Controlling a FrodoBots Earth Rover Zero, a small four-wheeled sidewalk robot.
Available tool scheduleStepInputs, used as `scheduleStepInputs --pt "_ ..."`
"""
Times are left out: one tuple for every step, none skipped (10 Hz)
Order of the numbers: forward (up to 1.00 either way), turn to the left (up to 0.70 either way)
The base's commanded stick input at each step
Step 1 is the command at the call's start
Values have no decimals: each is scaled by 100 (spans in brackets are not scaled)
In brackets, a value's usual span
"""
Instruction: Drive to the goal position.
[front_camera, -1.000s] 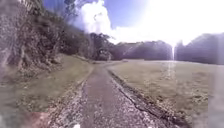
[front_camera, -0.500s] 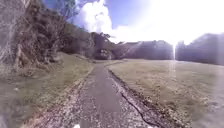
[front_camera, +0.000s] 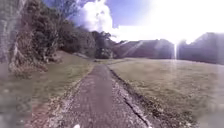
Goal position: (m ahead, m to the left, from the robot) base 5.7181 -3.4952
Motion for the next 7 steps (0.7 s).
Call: scheduleStepInputs --pt "70 35" --pt "70 35" --pt "70 32" --pt "70 17" --pt "70 2" --pt "70 0" --pt "70 0"
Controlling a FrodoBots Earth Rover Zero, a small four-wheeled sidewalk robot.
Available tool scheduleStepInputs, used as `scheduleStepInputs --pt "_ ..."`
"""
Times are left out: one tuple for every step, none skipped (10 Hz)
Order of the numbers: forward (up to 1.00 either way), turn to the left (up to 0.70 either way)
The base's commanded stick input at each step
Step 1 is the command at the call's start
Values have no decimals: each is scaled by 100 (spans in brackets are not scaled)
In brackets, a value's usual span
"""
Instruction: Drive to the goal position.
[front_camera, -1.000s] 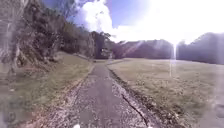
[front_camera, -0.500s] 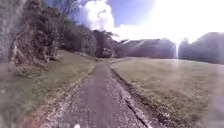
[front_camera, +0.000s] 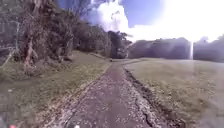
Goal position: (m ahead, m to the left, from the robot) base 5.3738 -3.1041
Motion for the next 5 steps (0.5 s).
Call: scheduleStepInputs --pt "70 0" --pt "70 0" --pt "70 0" --pt "70 0" --pt "70 -3"
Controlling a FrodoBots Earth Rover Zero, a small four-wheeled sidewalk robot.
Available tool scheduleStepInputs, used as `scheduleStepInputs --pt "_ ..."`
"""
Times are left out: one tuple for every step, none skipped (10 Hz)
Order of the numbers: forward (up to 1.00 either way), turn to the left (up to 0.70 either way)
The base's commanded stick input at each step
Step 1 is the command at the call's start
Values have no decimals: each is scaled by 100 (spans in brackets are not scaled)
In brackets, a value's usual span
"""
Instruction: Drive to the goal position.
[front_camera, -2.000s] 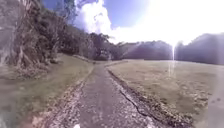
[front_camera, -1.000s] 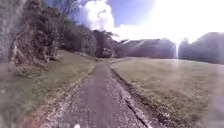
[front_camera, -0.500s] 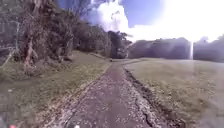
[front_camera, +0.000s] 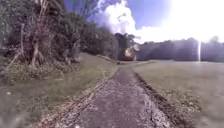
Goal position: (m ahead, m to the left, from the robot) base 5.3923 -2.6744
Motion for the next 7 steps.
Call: scheduleStepInputs --pt "70 -18" --pt "70 -33" --pt "70 -35" --pt "70 -35" --pt "70 -35" --pt "70 -35" --pt "70 0"
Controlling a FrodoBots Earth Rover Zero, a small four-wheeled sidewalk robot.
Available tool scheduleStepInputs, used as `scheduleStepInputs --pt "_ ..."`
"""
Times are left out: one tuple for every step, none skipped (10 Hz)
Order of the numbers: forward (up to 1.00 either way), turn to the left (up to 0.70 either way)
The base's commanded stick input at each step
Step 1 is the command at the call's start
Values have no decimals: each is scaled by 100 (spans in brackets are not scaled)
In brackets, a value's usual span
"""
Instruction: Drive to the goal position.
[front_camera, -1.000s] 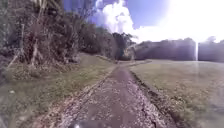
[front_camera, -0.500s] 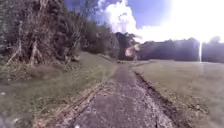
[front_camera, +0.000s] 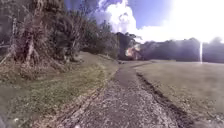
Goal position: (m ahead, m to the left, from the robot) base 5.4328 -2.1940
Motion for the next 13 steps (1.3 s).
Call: scheduleStepInputs --pt "70 0" --pt "70 0" --pt "70 0" --pt "70 0" --pt "70 0" --pt "70 0" --pt "70 0" --pt "70 0" --pt "70 0" --pt "70 0" --pt "70 0" --pt "70 0" --pt "70 0"
